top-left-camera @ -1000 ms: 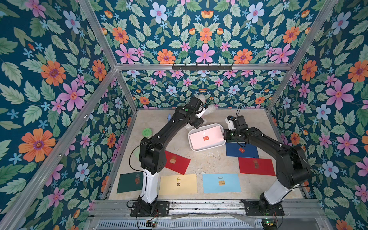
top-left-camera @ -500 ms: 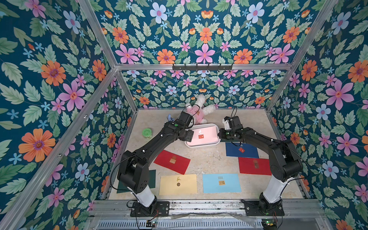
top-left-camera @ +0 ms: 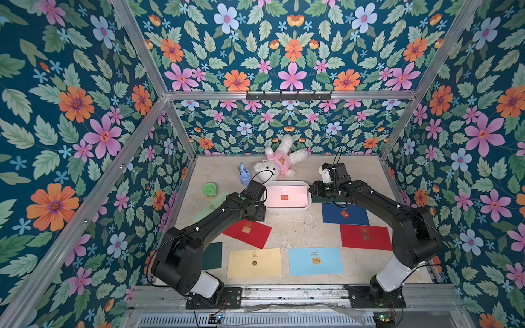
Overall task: Put the sealed envelopes into the storage box
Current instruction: Place the storage box at the center of the board, then pick up the envelope from the center of the board.
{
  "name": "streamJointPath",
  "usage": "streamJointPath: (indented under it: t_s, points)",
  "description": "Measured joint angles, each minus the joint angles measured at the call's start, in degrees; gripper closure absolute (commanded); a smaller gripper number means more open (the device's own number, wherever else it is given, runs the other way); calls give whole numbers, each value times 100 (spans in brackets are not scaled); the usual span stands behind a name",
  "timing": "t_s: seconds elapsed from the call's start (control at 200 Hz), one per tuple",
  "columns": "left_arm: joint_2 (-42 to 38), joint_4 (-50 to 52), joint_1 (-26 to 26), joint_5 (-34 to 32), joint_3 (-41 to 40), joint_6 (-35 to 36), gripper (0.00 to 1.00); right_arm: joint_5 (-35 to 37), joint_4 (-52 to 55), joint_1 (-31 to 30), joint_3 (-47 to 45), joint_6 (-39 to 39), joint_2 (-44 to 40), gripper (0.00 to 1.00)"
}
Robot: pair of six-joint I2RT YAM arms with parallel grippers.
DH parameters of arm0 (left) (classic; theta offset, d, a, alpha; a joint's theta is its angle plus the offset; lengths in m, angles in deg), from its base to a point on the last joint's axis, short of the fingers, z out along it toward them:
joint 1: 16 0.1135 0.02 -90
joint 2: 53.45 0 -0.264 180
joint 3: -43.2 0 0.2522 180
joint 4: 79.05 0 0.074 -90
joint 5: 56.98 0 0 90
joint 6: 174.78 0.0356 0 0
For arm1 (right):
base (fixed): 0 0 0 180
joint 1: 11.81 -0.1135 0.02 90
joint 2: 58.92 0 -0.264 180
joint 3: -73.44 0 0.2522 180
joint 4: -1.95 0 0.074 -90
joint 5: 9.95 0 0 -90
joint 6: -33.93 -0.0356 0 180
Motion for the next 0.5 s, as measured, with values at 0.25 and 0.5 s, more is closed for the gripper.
streamJointPath:
  t_s: [0.25, 0.5]
  points:
    - [-136, -164, 13, 15, -743, -490, 31, -205, 186, -588, -741, 74, -605, 48]
    - [0, -748, 13, 190, -1300, -811, 35, -433, -520, -1377, -1495, -433, -629, 46]
